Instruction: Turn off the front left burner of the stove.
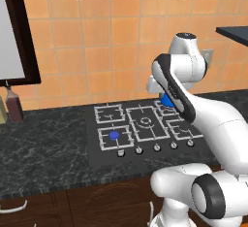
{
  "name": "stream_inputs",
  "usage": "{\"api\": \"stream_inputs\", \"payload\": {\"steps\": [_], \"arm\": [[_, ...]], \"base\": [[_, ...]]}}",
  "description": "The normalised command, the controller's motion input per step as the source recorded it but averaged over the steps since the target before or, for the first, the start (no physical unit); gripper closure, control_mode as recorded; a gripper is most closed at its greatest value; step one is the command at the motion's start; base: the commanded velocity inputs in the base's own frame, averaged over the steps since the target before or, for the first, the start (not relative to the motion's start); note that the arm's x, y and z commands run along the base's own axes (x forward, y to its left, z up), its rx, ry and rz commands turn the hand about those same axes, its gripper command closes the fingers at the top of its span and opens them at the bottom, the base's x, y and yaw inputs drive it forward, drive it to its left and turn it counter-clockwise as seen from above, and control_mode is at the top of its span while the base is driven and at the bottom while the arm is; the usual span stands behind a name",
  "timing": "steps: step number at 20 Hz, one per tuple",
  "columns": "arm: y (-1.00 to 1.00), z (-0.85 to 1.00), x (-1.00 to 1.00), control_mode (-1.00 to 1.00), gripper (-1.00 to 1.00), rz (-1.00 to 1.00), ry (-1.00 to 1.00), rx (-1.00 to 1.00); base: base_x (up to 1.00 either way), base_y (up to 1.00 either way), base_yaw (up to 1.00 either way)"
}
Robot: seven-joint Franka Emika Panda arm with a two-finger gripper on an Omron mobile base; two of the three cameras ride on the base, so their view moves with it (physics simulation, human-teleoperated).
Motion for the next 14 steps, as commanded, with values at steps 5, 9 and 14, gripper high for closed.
{"api": "stream_inputs", "payload": {"steps": [5,9,14], "arm": [[0.16,-0.15,-0.39,-1.0,-1.0,0.04,-0.05,-0.05],[0.59,-0.53,-0.57,-1.0,-1.0,0.28,-0.2,-0.25],[0.98,-0.67,-0.14,-1.0,-1.0,0.37,-0.03,-0.23]], "base": [[0.0,0.0,0.0],[0.0,0.0,0.0],[0.0,0.0,0.0]]}}
